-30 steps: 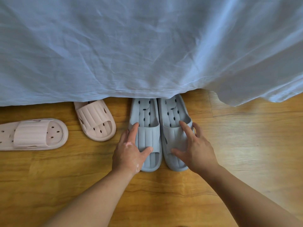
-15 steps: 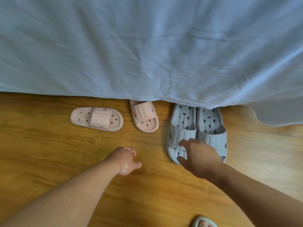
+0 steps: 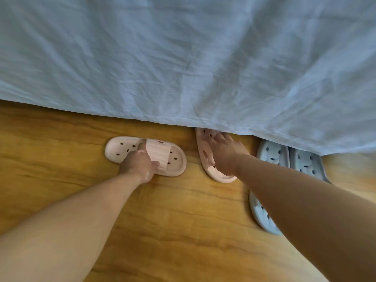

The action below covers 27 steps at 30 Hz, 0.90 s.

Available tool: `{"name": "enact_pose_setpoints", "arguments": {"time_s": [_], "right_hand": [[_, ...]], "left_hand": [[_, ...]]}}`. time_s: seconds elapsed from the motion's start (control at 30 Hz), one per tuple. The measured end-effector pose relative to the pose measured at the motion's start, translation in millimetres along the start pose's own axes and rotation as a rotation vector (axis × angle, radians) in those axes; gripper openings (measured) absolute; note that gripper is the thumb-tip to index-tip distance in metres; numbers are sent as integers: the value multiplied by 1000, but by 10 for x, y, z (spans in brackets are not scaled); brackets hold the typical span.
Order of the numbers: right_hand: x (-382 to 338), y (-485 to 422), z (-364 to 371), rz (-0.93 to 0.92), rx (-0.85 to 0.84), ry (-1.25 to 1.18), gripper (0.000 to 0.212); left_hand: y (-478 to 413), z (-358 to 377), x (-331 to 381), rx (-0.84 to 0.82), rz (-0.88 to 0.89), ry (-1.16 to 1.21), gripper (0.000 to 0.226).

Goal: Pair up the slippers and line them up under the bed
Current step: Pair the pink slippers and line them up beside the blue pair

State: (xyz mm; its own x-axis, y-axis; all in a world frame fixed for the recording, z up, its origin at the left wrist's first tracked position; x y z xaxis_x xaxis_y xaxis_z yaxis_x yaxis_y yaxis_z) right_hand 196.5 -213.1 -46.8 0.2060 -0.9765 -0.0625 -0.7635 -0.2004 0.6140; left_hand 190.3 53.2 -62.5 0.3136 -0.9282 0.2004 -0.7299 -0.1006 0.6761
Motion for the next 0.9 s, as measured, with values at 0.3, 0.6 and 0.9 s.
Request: {"name": "enact_pose_setpoints", "arguments": {"time_s": [0.3, 0.6, 0.9], "right_hand": [[-530, 664, 384, -18, -154, -90, 32], [-1141, 1255, 1108, -254, -291, -29, 37], [-1274, 1136, 799, -355, -209, -132, 52]], "left_hand": [[-251, -201, -56, 66, 154, 171, 67], [-293, -108, 317, 1, 341, 85, 56], [-74, 3, 677, 23, 553, -101, 68]]}}
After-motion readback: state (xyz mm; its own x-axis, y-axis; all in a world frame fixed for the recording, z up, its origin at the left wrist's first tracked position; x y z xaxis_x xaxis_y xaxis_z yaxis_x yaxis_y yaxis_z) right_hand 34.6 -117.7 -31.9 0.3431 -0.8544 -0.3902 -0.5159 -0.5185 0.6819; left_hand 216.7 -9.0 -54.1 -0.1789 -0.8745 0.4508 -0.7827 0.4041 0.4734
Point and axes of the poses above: each hand's wrist, its own y-axis away from the middle knuckle, its own z-axis out of the palm, x = y × z, the point moved 2 cm from there along -y, towards the middle knuckle, and after that the axes turned 12 degrees about -x, right-handed, at the moved point
